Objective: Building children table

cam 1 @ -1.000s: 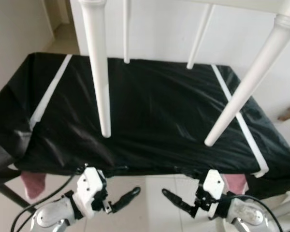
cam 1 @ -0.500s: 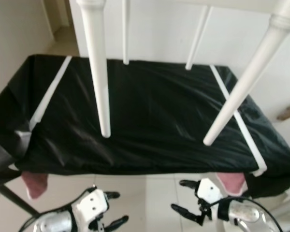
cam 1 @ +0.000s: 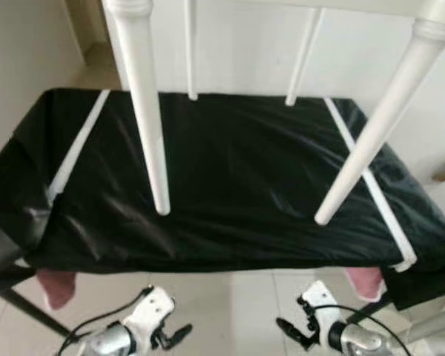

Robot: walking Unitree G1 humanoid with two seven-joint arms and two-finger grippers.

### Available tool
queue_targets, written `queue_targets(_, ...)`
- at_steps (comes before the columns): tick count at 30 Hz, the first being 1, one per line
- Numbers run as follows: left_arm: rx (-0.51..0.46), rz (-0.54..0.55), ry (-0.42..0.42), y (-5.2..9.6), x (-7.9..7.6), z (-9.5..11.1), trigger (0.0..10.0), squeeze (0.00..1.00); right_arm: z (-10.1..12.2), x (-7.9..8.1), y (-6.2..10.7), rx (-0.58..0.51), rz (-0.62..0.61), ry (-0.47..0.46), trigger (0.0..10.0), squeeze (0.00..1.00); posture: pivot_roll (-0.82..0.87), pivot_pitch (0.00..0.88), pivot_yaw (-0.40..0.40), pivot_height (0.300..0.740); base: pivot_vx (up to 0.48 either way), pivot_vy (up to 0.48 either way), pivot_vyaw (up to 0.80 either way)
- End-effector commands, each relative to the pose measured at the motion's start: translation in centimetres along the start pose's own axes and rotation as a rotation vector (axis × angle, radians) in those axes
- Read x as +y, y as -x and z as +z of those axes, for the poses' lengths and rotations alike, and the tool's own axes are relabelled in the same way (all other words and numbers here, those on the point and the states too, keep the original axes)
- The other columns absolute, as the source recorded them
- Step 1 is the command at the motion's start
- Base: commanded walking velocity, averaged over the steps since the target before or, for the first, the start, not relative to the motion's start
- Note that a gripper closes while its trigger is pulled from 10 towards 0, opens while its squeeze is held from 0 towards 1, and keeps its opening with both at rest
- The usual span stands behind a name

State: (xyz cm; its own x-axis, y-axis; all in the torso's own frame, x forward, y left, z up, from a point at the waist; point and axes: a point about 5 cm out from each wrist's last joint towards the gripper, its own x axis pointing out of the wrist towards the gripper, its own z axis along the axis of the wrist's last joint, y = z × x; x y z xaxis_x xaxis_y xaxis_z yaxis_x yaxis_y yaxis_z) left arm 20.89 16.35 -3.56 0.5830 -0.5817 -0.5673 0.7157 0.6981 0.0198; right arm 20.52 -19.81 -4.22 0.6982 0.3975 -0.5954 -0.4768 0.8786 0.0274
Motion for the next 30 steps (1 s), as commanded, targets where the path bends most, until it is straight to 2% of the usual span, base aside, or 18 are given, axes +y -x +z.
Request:
queue_targets(1, 0.086, 0.066, 0.066, 0.1, 0.3, -1.6, 10.0, 0.0, -1.3, -0.3, 0.2, 0.041, -0.089, -0.05, 10.0, 0.0, 0.02, 0.06, 0.004, 0.74, 0.0, 0.0, 0.0)
queue_targets(6, 0.149, 0.123, 0.11, 0.1, 0.5, -2.6, 10.0, 0.0, -2.5, -0.1, 0.2, 0.089, -0.144, -0.132, 10.0, 0.0, 0.0, 0.055, 0.012, 0.74, 0.0, 0.0, 0.0)
queue_targets(7, 0.184, 0.15, 0.153, 0.1, 0.5, -3.2, 10.0, 0.0, -3.0, -0.1, 0.3, 0.114, -0.174, -0.154, 10.0, 0.0, 0.0, 0.053, 0.016, 0.74, 0.0, 0.0, 0.0)
queue_targets(8, 0.184, 0.15, 0.153, 0.1, 0.5, -3.2, 10.0, 0.0, -3.0, -0.1, 0.3, 0.114, -0.174, -0.154, 10.0, 0.0, 0.0, 0.053, 0.016, 0.74, 0.0, 0.0, 0.0)
queue_targets(9, 0.245, 0.199, 0.205, 0.2, 0.3, -4.1, 10.0, 0.0, -3.9, -0.3, 0.5, 0.156, -0.252, -0.178, 10.0, 0.0, 0.0, 0.05, 0.02, 0.74, 0.0, 0.0, 0.0)
queue_targets(10, 0.269, 0.219, 0.216, 0.3, 0.3, -4.5, 10.0, 0.0, -4.2, -0.4, 0.7, 0.172, -0.291, -0.184, 10.0, 0.0, 0.0, 0.05, 0.02, 0.74, 0.0, 0.0, 0.0)
queue_targets(13, 0.287, 0.237, 0.26, 0.3, 0.1, -4.8, 10.0, 0.0, -4.9, -0.8, 1.1, 0.209, -0.365, -0.22, 10.0, 0.0, -0.01, 0.047, 0.021, 0.74, 0.0, 0.0, 0.0)
queue_targets(17, 0.333, 0.317, 0.217, 0.2, 0.3, -5.0, 10.0, 0.0, -6.3, -0.9, 1.9, 0.285, -0.443, -0.299, 10.0, 0.0, 0.0, 0.044, 0.022, 0.74, 0.0, 0.0, 0.0)
queue_targets(22, 0.381, 0.369, 0.232, -0.1, -0.3, -5.4, 10.0, 0.0, -7.7, -0.5, 2.7, 0.337, -0.484, -0.325, 10.0, 0.0, 0.0, 0.039, 0.022, 0.74, 0.0, 0.0, 0.0)
queue_targets(24, 0.41, 0.343, 0.128, -0.5, -0.8, -5.3, 10.0, 0.0, -8.6, -0.3, 3.2, 0.368, -0.52, -0.365, 10.0, 0.0, 0.0, 0.038, 0.024, 0.74, 0.0, 0.0, 0.0)
queue_targets(25, 0.411, 0.302, 0.099, -0.9, -1.5, -5.1, 10.0, 0.0, -9.0, -0.1, 3.5, 0.371, -0.549, -0.43, 10.0, 0.0, -0.01, 0.031, 0.024, 0.74, 0.0, 0.0, 0.0)
queue_targets(26, 0.411, 0.302, 0.099, -0.9, -1.5, -5.1, 10.0, 0.0, -9.0, -0.1, 3.5, 0.371, -0.549, -0.43, 10.0, 0.0, -0.01, 0.031, 0.024, 0.74, 0.0, 0.0, 0.0)
queue_targets(28, 0.4, 0.274, 0.131, -1.3, -2.1, -4.9, 10.0, 0.0, -9.2, 0.1, 3.5, 0.363, -0.57, -0.494, 10.0, 0.0, -0.01, 0.03, 0.022, 0.74, 0.0, 0.0, 0.0)
queue_targets(30, 0.387, 0.275, 0.168, -1.5, -2.2, -4.8, 10.0, 0.0, -9.2, 0.3, 3.5, 0.362, -0.572, -0.504, 10.0, 0.0, -0.02, 0.028, 0.012, 0.74, 0.0, 0.0, 0.0)
